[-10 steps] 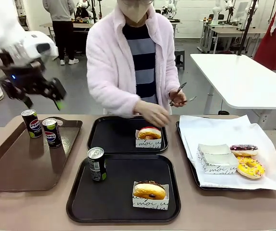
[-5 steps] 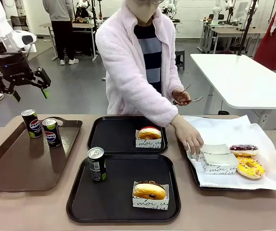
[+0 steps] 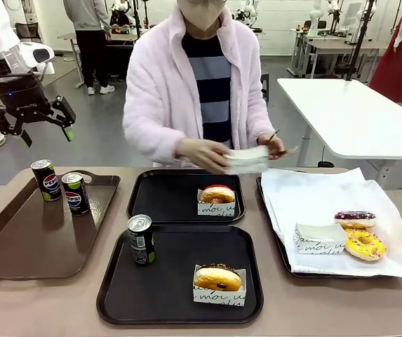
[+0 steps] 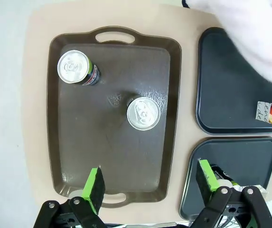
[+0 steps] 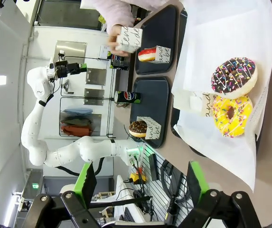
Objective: Set up donuts and drinks on trays.
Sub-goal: Pick up one Pepsi coke from the Handle tray and place it on the Flat Tray without a Pepsi coke.
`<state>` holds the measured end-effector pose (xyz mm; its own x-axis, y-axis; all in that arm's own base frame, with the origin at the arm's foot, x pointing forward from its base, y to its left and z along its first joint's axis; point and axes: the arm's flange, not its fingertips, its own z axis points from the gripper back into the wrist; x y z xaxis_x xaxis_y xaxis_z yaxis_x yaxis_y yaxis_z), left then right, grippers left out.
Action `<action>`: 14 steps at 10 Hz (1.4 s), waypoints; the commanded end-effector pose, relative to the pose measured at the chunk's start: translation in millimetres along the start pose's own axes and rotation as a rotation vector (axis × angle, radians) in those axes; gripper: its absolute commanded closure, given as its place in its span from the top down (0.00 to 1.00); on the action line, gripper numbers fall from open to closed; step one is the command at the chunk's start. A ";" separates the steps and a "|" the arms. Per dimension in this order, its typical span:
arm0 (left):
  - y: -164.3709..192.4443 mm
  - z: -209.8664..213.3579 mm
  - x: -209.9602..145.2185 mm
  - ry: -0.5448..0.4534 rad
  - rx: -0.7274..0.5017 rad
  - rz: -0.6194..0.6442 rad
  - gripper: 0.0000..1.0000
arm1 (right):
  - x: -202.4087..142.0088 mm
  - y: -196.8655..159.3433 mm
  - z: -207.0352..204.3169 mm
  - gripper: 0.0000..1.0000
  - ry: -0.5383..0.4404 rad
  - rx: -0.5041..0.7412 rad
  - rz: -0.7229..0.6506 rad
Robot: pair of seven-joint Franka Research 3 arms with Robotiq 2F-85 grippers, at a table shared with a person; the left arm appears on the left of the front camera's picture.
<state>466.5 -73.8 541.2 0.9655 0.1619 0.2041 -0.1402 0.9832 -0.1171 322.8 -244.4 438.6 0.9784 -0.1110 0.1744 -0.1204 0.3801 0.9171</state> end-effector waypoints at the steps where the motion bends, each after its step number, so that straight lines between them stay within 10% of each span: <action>1: -0.1 -1.3 0.6 0.003 0.000 0.000 1.00 | -1.3 -0.3 -0.4 1.00 0.000 -0.004 0.002; 14: -22.1 -124.2 37.0 0.127 0.145 -0.142 1.00 | -1.3 -0.3 -0.4 1.00 0.000 -0.004 0.002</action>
<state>533.4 -100.3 435.4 0.9969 0.0327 0.0719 -0.0345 0.9991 0.0241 322.7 -244.4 438.7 0.9784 -0.1110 0.1745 -0.1204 0.3804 0.9169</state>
